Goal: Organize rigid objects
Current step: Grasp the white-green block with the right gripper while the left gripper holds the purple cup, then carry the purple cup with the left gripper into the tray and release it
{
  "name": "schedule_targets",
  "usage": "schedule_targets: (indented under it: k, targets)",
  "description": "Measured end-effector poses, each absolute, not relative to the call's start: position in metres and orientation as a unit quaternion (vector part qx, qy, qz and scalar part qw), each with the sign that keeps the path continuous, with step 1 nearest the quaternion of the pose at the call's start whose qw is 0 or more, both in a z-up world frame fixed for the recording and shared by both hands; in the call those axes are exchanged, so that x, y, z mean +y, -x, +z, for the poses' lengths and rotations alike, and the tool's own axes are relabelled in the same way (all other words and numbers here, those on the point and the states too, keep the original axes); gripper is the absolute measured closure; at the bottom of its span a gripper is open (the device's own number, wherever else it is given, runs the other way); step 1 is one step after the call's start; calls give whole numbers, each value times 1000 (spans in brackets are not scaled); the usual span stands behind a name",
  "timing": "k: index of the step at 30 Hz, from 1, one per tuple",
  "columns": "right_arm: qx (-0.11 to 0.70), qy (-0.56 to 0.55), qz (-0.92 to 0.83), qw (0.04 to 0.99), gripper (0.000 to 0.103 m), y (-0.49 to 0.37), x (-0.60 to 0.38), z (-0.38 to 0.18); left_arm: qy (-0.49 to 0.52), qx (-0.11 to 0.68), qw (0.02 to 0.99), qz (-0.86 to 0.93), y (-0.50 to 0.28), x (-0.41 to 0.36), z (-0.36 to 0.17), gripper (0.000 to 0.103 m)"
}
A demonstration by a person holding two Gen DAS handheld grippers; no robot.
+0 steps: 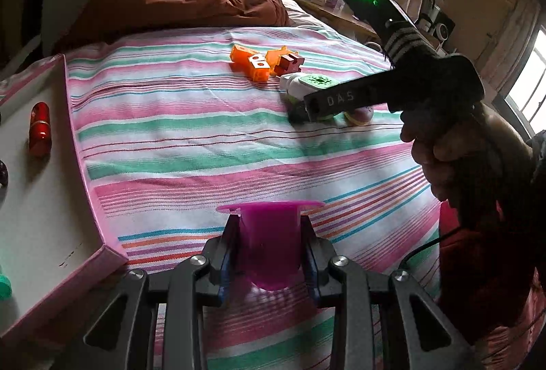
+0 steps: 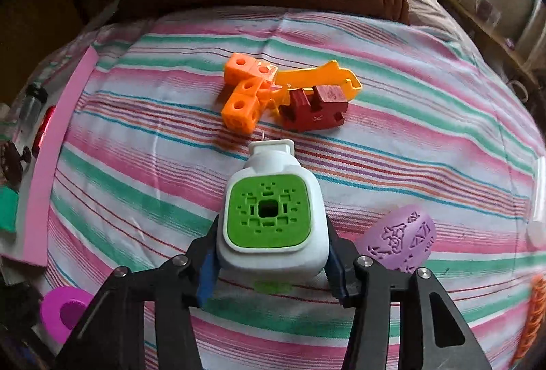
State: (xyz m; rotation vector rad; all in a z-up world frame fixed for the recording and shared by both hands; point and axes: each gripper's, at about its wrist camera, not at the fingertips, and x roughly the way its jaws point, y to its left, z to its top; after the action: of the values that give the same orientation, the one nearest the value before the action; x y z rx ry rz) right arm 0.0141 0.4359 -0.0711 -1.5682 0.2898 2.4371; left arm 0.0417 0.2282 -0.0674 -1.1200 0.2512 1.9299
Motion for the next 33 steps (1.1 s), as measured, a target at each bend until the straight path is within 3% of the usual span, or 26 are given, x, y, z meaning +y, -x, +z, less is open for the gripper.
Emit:
schedule_targets:
  k: [17, 20, 21, 33]
  targets:
    - [115, 532, 831, 120, 37, -11, 431, -64, 418, 115, 406, 805, -55, 218, -22, 70]
    - [109, 523, 836, 125, 41, -12, 429, -62, 409, 116, 400, 812, -54, 213, -12, 70]
    - [106, 520, 838, 125, 50, -12, 428, -61, 405, 116, 397, 815, -53, 210, -8, 70]
    - [96, 525, 838, 118, 50, -10, 420, -65, 390, 96, 374, 836, -49, 176, 13, 70]
